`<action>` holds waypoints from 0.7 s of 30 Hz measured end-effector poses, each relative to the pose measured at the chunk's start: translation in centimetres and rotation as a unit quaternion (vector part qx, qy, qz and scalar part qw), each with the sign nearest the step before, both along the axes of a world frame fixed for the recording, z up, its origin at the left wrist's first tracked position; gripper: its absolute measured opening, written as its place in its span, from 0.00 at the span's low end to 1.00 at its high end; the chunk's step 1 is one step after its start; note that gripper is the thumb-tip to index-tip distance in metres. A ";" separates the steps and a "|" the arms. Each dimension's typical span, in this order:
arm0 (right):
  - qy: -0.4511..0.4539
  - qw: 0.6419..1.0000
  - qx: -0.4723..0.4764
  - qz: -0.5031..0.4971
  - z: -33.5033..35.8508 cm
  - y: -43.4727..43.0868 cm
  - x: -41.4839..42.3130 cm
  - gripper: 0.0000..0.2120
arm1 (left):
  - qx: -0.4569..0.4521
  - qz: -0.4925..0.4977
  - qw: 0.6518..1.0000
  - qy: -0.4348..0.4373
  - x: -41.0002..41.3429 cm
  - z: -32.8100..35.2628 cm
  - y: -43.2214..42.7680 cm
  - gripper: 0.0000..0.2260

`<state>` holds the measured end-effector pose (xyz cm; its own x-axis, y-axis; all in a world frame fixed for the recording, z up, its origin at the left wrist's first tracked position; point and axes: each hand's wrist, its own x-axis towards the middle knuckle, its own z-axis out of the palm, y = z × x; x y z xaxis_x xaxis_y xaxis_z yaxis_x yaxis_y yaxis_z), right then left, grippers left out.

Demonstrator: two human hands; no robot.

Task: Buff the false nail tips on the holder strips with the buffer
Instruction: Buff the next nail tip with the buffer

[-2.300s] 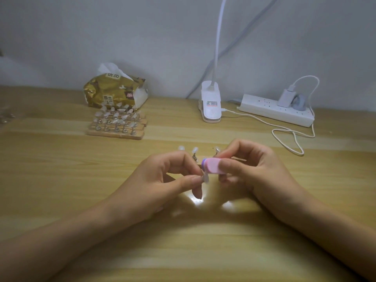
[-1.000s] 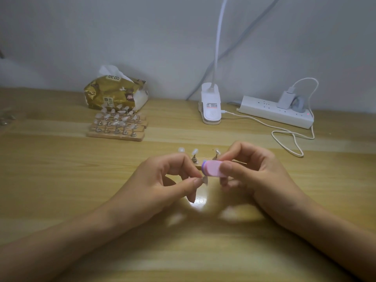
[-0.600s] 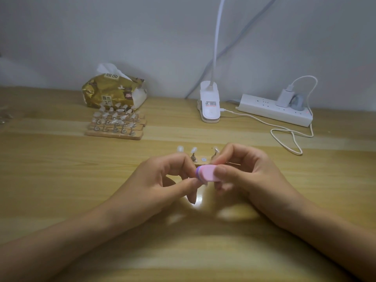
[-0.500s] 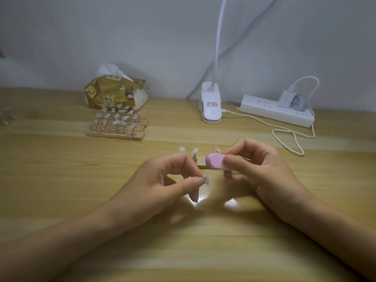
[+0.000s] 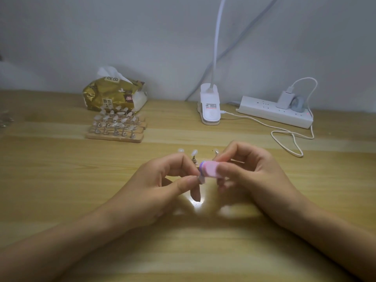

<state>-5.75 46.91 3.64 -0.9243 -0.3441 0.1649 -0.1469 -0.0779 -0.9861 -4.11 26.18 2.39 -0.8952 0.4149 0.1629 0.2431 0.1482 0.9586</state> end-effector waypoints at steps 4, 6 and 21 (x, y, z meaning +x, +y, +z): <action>-0.012 0.999 -0.031 0.020 0.1 0.3 0.1 0.10 | 0.006 -0.005 1.000 -0.006 -0.1 -0.1 0.0 0.05; 0.003 0.998 -0.010 0.059 -0.1 -0.2 0.5 0.09 | 0.010 -0.006 1.000 -0.006 -0.1 -0.1 0.0 0.06; 0.003 0.999 -0.032 0.043 0.0 0.2 0.3 0.11 | 0.028 0.006 1.000 -0.009 0.0 -0.2 -0.1 0.08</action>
